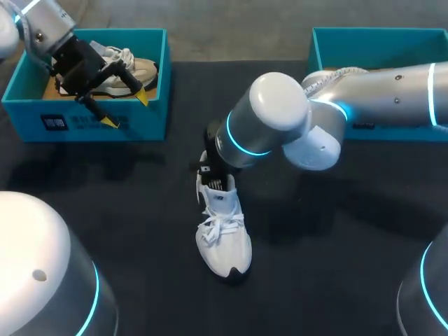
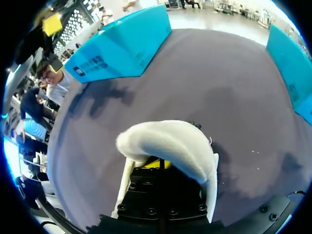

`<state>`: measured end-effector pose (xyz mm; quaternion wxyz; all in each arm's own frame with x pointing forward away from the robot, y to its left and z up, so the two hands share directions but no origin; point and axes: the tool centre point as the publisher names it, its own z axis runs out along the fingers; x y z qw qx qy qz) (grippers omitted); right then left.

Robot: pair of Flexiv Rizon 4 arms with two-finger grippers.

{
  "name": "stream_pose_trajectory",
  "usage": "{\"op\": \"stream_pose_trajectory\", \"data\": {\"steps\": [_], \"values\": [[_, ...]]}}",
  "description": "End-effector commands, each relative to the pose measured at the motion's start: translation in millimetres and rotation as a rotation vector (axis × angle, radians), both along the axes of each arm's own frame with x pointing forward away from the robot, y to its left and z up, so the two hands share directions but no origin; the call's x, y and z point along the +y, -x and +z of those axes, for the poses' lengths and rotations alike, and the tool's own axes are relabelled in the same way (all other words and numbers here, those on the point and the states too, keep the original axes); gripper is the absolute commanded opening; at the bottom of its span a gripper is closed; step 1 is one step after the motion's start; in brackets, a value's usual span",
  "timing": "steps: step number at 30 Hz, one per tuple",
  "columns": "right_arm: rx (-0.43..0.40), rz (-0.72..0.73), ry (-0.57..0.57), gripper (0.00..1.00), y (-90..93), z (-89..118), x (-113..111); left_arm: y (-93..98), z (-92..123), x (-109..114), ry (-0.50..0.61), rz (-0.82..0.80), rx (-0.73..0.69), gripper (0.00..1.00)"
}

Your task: Take the shoe out of the shoebox, open the shoe tongue, remove and reinsert the insole, then place the shoe into the shoebox

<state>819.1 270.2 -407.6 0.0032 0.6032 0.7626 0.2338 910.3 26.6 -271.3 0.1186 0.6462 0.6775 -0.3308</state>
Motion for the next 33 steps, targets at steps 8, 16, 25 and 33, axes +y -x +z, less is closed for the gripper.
{"op": "stream_pose_trajectory", "data": {"steps": [8,16,25,33], "values": [[0.027,-0.031,0.049,0.0,-3.4,-25.2,-3.2,0.5,0.6,-0.1,-0.003,0.0,-0.001,1.0],[-0.055,-0.019,0.116,0.0,-0.6,26.4,-6.3,0.5,0.6,-0.1,-0.003,0.0,-0.001,1.0],[-0.072,-0.038,0.152,0.0,1.3,44.5,-14.3,0.5,0.6,-0.1,-0.003,0.0,-0.001,1.0],[-0.179,-0.053,0.129,0.0,-9.7,40.8,-21.4,0.5,0.6,-0.1,-0.003,0.0,-0.001,1.0]]}}
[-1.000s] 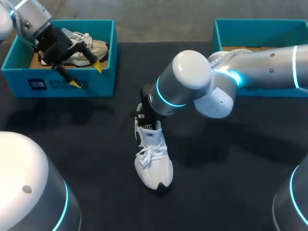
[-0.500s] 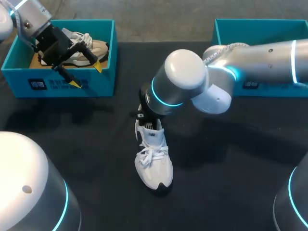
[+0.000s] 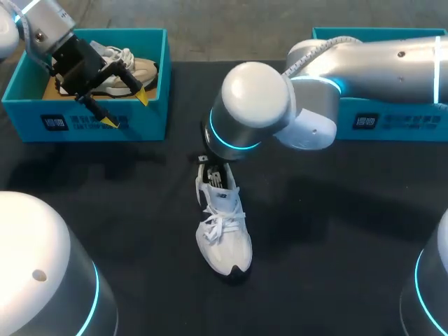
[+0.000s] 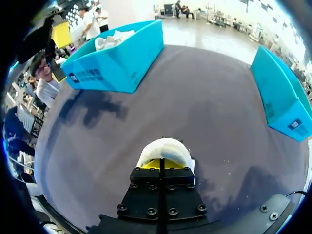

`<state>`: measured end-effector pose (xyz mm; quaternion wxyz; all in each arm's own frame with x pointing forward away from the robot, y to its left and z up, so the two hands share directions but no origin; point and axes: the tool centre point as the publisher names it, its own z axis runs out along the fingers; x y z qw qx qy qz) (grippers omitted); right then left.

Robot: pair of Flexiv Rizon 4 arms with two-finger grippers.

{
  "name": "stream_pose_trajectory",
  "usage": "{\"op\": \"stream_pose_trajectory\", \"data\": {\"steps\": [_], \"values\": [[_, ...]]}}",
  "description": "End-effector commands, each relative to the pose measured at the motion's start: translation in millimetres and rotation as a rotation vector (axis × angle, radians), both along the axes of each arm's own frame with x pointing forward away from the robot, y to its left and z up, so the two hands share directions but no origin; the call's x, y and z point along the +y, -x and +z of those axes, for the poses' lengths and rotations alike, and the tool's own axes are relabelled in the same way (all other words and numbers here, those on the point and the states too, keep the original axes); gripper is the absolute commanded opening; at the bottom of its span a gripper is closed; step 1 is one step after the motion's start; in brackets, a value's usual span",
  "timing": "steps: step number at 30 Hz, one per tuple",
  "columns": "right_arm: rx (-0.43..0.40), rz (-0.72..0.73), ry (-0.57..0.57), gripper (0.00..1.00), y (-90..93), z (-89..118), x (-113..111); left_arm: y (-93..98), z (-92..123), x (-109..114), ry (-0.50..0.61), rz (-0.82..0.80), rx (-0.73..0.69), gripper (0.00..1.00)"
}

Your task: Take the shoe out of the shoebox, open the shoe tongue, remove and reinsert the insole, then place the shoe into the shoebox

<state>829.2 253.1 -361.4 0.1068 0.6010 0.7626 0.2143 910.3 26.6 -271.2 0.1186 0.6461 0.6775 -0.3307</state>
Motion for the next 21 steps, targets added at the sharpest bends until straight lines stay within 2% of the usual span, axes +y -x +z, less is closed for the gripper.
{"op": "stream_pose_trajectory", "data": {"steps": [1,10,16,17,21], "values": [[-0.044,-0.002,-0.025,0.0,0.5,-5.3,-4.2,0.5,0.5,-0.1,-0.003,0.0,-0.001,1.0],[-0.09,0.021,-0.022,0.0,-12.2,-14.6,-1.1,0.5,0.5,-0.1,-0.003,0.0,-0.001,1.0],[-0.056,0.04,-0.03,0.0,-16.2,-35.0,4.9,0.5,0.5,-0.1,-0.003,0.0,-0.001,1.0],[-0.029,0.042,-0.014,0.0,-16.3,-40.7,6.4,0.5,0.5,-0.1,-0.003,0.0,-0.001,1.0],[-0.001,0.053,-0.013,0.0,-11.6,-51.3,11.1,0.5,0.5,-0.1,-0.003,0.0,-0.001,1.0]]}}
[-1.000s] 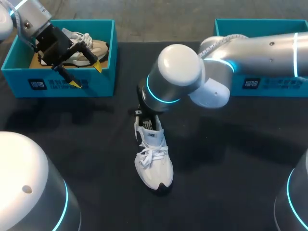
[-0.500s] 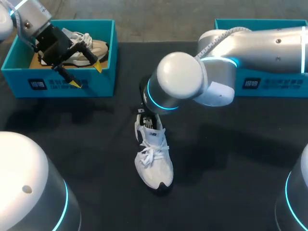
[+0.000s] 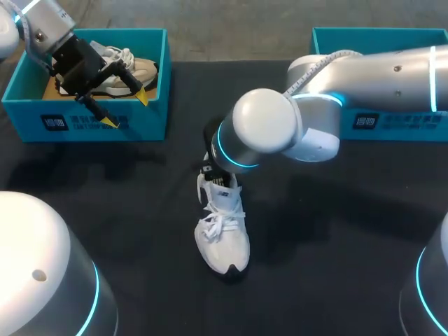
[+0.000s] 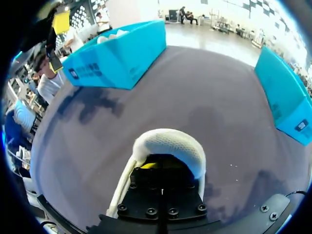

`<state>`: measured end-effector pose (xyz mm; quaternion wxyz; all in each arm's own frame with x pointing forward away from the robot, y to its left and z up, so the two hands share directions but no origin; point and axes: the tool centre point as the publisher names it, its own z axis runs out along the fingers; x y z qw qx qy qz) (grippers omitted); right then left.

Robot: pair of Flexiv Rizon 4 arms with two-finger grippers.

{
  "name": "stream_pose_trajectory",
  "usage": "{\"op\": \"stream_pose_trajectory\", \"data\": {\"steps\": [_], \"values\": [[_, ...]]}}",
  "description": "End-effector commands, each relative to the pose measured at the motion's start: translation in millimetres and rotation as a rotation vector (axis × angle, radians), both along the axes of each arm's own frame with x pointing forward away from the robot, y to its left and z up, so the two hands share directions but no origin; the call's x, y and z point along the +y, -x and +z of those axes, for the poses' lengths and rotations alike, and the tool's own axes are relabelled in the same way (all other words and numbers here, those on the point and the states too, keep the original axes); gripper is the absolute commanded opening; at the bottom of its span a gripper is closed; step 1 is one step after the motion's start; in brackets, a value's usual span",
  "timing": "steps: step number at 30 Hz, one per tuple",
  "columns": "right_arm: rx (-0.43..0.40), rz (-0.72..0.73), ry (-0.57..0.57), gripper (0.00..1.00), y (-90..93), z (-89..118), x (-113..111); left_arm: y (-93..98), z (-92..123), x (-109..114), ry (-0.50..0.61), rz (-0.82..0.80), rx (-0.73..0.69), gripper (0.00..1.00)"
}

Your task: Take the shoe out of the shoebox, open the shoe tongue, remove and reinsert the insole, then place the shoe into the shoebox

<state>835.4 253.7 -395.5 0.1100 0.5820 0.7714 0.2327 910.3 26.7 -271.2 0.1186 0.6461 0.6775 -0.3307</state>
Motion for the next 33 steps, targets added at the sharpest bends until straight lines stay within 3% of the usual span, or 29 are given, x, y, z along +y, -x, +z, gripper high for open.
{"op": "stream_pose_trajectory", "data": {"steps": [1,7,16,20,30,33], "values": [[0.039,0.014,0.007,0.0,-4.1,-18.6,11.2,0.5,0.5,-0.1,-0.003,0.0,-0.001,1.0],[0.061,0.011,0.009,0.0,4.9,-24.8,12.8,0.5,0.5,-0.1,-0.003,0.0,-0.001,1.0],[-0.024,0.001,0.054,0.0,18.6,19.2,3.3,0.5,0.5,-0.1,-0.003,0.0,-0.001,1.0],[-0.056,0.007,0.038,0.0,20.8,29.6,0.1,0.5,0.5,-0.1,-0.003,0.0,-0.001,1.0],[-0.054,0.093,-0.098,0.0,14.4,12.3,4.9,0.5,0.5,-0.1,-0.003,0.0,-0.001,1.0],[-0.013,0.121,-0.124,0.0,10.9,4.1,4.7,0.5,0.5,-0.1,-0.003,0.0,-0.001,1.0]]}}
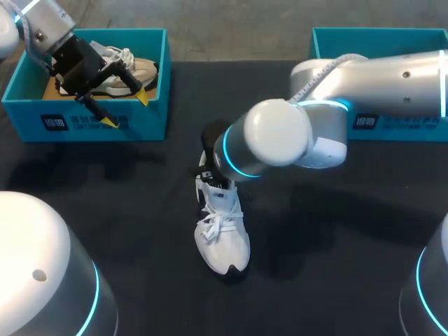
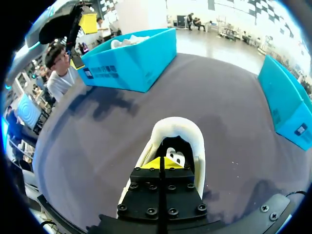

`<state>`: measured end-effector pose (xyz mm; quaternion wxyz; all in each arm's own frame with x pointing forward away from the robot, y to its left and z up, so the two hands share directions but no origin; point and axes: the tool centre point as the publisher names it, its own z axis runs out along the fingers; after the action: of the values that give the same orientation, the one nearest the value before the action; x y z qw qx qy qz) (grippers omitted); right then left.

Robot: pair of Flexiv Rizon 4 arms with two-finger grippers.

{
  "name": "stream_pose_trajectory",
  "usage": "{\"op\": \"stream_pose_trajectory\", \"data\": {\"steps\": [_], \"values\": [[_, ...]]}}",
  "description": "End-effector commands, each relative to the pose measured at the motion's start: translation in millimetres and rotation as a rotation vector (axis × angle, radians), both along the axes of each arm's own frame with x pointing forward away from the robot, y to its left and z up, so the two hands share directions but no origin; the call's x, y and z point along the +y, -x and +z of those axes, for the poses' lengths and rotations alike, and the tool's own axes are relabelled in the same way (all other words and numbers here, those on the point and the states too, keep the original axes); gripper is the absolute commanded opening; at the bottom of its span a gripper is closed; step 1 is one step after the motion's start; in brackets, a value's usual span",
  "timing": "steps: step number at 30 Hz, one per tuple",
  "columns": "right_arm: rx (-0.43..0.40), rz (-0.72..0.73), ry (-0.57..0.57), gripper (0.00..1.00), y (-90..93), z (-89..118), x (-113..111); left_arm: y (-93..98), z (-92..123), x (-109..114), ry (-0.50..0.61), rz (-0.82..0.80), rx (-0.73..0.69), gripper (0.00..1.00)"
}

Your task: Take the shoe out of the shoebox, open the shoe tongue, remove and reinsert the insole, then place the shoe into the shoebox

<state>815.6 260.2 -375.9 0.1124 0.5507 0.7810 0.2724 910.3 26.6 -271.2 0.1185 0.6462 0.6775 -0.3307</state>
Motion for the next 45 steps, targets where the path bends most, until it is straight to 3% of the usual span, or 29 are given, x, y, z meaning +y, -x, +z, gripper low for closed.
{"op": "stream_pose_trajectory", "data": {"steps": [1,9,17,23,32,45], "values": [[0.075,0.067,-0.074,0.0,-10.1,-18.8,-1.6,0.5,0.5,-0.1,-0.003,0.0,-0.001,1.0],[0.114,0.085,-0.1,0.0,-8.5,-27.3,6.6,0.5,0.5,-0.1,-0.003,0.0,-0.001,1.0],[0.201,0.067,0.001,0.0,-7.8,-47.7,17.7,0.5,0.5,-0.1,-0.003,0.0,-0.001,1.0],[0.202,0.036,0.039,0.0,-5.4,-53.8,12.7,0.5,0.5,-0.1,-0.003,0.0,-0.001,1.0],[0.175,-0.004,0.071,0.0,2.7,-34.9,-2.9,0.5,0.5,-0.1,-0.003,0.0,-0.001,1.0],[0.116,-0.008,0.121,0.0,10.0,18.4,-10.8,0.5,0.5,-0.1,-0.003,0.0,-0.001,1.0]]}}
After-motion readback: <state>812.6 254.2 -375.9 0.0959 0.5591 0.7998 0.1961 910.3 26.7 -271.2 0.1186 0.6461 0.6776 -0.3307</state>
